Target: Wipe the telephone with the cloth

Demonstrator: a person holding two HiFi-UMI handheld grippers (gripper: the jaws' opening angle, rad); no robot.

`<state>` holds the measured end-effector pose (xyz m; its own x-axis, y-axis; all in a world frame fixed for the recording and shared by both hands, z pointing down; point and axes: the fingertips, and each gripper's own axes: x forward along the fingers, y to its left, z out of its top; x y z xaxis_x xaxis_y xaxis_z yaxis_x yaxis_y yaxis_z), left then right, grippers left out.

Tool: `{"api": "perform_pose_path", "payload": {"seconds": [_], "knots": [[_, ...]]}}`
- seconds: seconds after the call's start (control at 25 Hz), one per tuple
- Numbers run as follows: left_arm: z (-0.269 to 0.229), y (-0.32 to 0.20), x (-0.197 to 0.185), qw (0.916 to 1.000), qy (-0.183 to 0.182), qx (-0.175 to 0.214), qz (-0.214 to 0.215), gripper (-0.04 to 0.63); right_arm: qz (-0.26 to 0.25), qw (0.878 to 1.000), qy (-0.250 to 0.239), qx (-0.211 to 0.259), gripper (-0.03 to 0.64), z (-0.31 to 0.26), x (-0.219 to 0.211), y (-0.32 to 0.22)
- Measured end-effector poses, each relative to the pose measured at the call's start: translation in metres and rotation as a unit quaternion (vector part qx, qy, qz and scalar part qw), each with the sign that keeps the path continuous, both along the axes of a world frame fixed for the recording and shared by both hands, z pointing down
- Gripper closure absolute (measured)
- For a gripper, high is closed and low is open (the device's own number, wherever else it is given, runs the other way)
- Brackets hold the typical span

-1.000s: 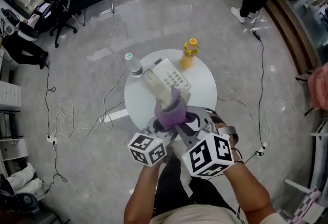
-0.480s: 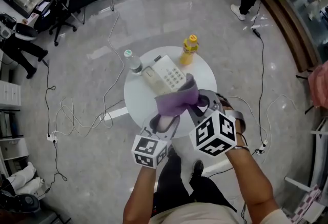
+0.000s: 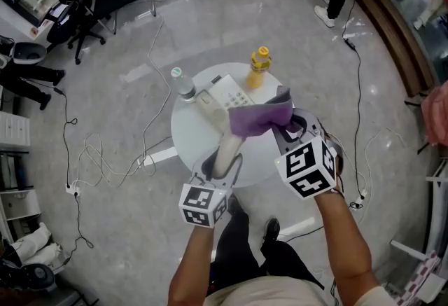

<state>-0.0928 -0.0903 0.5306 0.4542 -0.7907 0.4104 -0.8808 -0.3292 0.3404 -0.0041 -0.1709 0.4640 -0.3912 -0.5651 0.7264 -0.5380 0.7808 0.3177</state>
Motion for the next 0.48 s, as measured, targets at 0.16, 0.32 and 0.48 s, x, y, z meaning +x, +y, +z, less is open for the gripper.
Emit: {"api": "perform_pose_path", "payload": {"seconds": [0.16,0.32,0.48], "knots": [[0.004,-0.012,-0.017,0.9987,0.002,-0.005,-0.050,0.393,0.058,0.995,-0.077,0.008,0.509,-0.015,0.015,-0.007],[0.016,-0.029,-0.036,0.9932,0.012,-0.016,-0.114,0.393,0.125,0.977,-0.172,-0.017,0.509,-0.013,0.040,-0.008],[0.033,-0.044,-0.055,0.9836,0.016,-0.034,-0.177,0.393,0.172,0.962,-0.210,-0.031,0.509,-0.001,0.064,0.001]]}}
